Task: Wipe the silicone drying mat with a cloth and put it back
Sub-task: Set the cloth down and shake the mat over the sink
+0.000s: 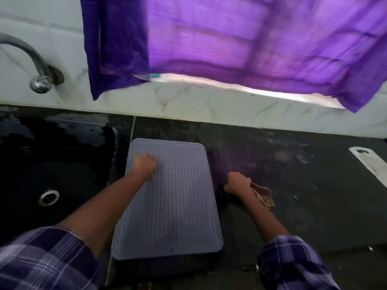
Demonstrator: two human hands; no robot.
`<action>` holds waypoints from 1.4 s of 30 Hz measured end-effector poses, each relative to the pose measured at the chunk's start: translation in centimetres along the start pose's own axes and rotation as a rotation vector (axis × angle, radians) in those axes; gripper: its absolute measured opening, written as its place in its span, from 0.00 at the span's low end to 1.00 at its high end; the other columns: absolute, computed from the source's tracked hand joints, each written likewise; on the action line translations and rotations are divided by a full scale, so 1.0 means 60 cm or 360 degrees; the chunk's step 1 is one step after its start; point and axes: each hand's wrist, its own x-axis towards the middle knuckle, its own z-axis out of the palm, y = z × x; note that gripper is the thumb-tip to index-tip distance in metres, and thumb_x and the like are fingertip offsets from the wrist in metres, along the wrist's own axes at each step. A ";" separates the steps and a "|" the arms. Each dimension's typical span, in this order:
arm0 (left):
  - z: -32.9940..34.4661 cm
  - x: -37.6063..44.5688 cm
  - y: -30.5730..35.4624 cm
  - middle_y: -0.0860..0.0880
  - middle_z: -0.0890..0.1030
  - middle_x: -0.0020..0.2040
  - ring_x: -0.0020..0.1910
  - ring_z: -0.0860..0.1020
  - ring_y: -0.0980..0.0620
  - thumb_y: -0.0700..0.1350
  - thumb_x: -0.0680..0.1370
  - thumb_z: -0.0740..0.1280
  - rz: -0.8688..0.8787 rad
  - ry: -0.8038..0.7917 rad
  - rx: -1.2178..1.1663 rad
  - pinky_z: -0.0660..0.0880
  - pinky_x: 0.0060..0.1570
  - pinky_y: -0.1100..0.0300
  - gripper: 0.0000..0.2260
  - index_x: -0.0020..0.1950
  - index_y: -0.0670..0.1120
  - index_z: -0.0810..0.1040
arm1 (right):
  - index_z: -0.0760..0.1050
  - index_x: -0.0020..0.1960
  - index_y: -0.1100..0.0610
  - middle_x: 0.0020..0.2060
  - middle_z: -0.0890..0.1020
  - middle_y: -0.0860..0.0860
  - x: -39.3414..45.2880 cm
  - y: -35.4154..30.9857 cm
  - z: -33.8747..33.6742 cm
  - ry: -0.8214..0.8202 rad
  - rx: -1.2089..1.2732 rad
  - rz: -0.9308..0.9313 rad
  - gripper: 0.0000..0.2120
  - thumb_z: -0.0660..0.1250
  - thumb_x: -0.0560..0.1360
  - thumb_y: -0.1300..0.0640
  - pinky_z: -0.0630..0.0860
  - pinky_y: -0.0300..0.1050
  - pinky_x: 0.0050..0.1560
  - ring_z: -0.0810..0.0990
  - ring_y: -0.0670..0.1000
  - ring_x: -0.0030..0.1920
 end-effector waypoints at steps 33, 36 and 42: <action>-0.216 -0.227 -0.324 0.45 0.79 0.60 0.64 0.73 0.45 0.42 0.80 0.62 -0.0522 0.0996 -0.0569 0.66 0.62 0.51 0.10 0.59 0.45 0.77 | 0.81 0.49 0.60 0.48 0.83 0.60 -0.108 -0.255 -0.378 0.1380 0.0374 -0.0836 0.08 0.68 0.71 0.64 0.73 0.49 0.51 0.77 0.61 0.55; -0.240 -0.361 -0.393 0.45 0.78 0.62 0.65 0.72 0.45 0.42 0.80 0.61 -0.0655 0.1116 -0.0581 0.64 0.64 0.50 0.11 0.60 0.46 0.77 | 0.81 0.50 0.60 0.48 0.83 0.61 -0.194 -0.308 -0.437 0.1475 0.0332 -0.0982 0.08 0.68 0.72 0.62 0.74 0.50 0.50 0.77 0.62 0.55; -0.255 -0.575 -0.521 0.48 0.82 0.56 0.61 0.76 0.46 0.42 0.77 0.66 -0.0878 0.1607 -0.0764 0.67 0.61 0.53 0.07 0.54 0.46 0.81 | 0.82 0.45 0.63 0.44 0.84 0.63 -0.339 -0.422 -0.547 0.1692 0.0721 -0.1321 0.06 0.69 0.70 0.63 0.75 0.50 0.45 0.80 0.62 0.48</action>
